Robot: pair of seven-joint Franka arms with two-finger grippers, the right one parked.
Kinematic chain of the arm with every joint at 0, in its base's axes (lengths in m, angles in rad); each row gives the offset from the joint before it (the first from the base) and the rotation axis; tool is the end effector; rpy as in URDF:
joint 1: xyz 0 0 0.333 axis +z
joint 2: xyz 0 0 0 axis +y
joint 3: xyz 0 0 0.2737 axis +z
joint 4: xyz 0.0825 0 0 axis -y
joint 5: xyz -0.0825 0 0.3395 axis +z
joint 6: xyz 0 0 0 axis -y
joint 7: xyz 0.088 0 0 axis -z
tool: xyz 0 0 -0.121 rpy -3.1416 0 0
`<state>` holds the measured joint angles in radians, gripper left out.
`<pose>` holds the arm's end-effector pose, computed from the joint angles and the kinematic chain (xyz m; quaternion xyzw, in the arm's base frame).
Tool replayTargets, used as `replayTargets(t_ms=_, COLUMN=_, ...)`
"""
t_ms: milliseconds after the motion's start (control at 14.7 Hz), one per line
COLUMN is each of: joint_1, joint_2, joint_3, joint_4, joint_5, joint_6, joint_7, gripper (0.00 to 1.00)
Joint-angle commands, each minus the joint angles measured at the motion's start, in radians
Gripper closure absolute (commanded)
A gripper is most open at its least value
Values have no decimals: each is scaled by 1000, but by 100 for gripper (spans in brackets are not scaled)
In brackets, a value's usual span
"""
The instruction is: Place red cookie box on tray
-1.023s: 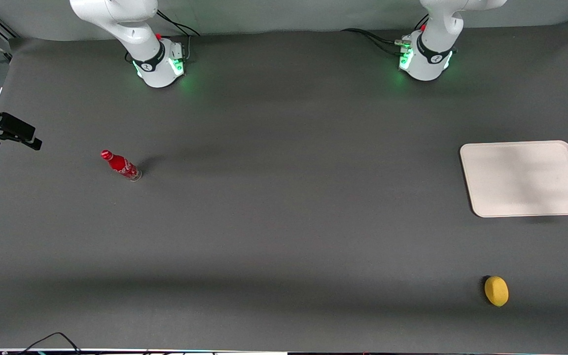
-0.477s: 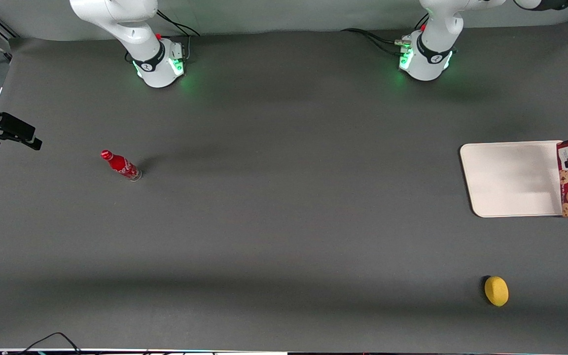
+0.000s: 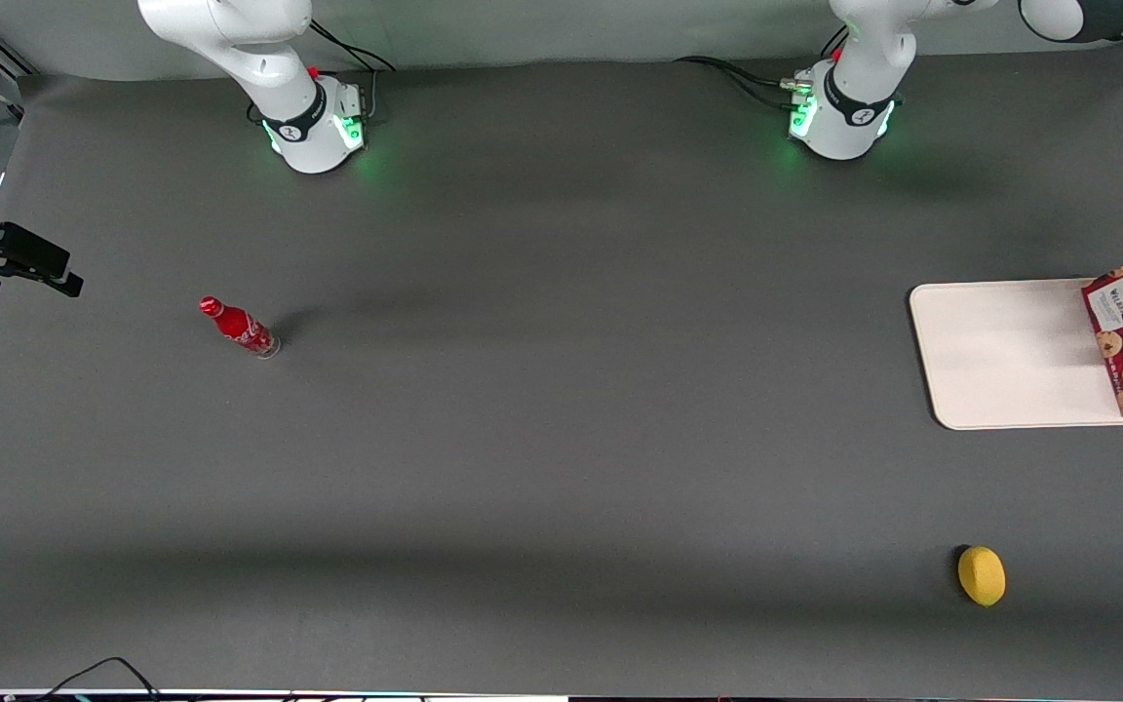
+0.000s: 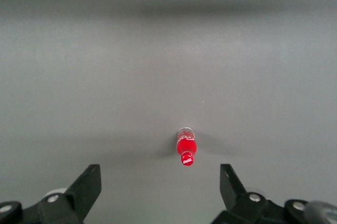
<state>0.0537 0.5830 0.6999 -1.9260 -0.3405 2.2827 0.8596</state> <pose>0.4249 0.3721 0.2223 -0.9974 -0.0294 0.0630 0.0192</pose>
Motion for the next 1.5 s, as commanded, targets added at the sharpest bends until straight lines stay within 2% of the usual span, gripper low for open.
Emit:
replayTargets(t_ms=0, joint_1=-20, joint_2=-32, joint_3=23, joint_4=21, joint_5=-25, joint_6=-22, joint_7=27, gripper=0)
replayTargets(t_ms=136, joint_1=-38, joint_2=-83, joint_3=27, joint_4=88, joint_5=-12, joint_6=-137, joint_7=16, gripper=0)
replayTargets(t_ms=409, joint_1=-77, joint_2=-170, joint_3=23, joint_4=345, joint_5=41, joint_6=-499, joint_7=-40, gripper=0)
replayTargets(t_ms=614, joint_1=-149, joint_2=-213, joint_3=13, joint_4=566, joint_5=87, joint_6=-826, joint_7=-167, gripper=0)
replayTargets(t_ms=750, joint_1=-181, joint_2=-258, joint_3=-41, joint_4=646, joint_5=112, joint_6=-980, joint_7=-361, gripper=0)
replayTargets(t_ms=818, joint_1=-181, joint_2=-308, joint_3=-119, joint_4=653, joint_5=150, joint_6=-1015, joint_7=-454, gripper=0)
replayTargets(t_ms=955, joint_1=-178, joint_2=-418, joint_3=-326, joint_4=618, joint_5=274, joint_6=-1061, joint_7=-600, gripper=0)
replayTargets(t_ms=1091, joint_1=-175, joint_2=-512, joint_3=-458, joint_4=526, joint_5=302, joint_6=-1071, joint_7=-739, gripper=0)
replayTargets(t_ms=1295, joint_1=-170, joint_2=-691, joint_3=-534, joint_4=270, joint_5=305, joint_6=-961, joint_7=-803, gripper=0)
replayTargets(t_ms=1364, joint_1=-169, joint_2=-742, joint_3=-549, joint_4=199, joint_5=320, joint_6=-907, joint_7=-830, gripper=0)
replayTargets(t_ms=1432, joint_1=-167, joint_2=-752, joint_3=-557, joint_4=196, joint_5=360, joint_6=-899, joint_7=-847, gripper=0)
